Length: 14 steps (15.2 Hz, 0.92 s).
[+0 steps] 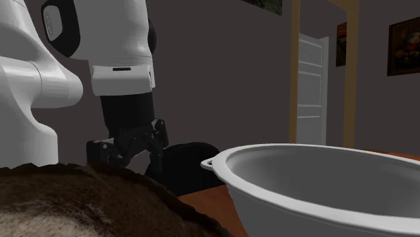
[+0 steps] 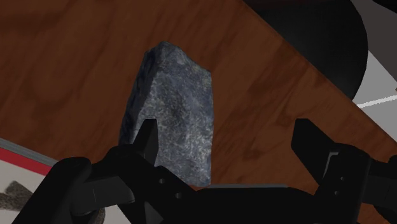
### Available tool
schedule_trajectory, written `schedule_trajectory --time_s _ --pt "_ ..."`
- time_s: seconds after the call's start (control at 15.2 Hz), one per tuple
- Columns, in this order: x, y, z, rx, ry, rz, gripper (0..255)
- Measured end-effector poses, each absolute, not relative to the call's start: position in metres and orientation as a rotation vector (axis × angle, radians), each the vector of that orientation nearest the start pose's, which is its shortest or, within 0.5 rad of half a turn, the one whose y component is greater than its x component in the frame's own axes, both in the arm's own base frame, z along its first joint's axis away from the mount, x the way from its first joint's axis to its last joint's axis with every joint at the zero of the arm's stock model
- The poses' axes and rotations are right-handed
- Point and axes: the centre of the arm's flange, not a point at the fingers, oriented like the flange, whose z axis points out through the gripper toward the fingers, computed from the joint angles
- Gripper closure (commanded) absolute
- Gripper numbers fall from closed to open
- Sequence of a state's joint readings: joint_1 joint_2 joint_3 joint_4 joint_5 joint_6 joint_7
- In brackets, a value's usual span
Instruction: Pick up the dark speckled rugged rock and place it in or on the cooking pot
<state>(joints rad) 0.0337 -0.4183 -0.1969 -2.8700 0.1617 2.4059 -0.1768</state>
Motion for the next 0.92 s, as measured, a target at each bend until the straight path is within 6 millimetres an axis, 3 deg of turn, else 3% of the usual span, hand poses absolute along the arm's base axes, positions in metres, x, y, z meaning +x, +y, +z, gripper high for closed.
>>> schedule_trajectory --time_s 0.07,0.13,0.73,0.79,0.92 --pt "0.3348 -0.0455 0.2984 -2.947 0.134 0.040 0" --pt "0.3348 -0.0455 0.2984 -2.947 0.134 0.040 255" --pt "0.3348 -0.0455 0.2984 -2.947 0.134 0.040 255" --pt "0.3348 -0.0455 0.2984 -2.947 0.134 0.040 0" --pt "0.3275 -0.0428 0.2969 -2.984 0.153 0.022 0"
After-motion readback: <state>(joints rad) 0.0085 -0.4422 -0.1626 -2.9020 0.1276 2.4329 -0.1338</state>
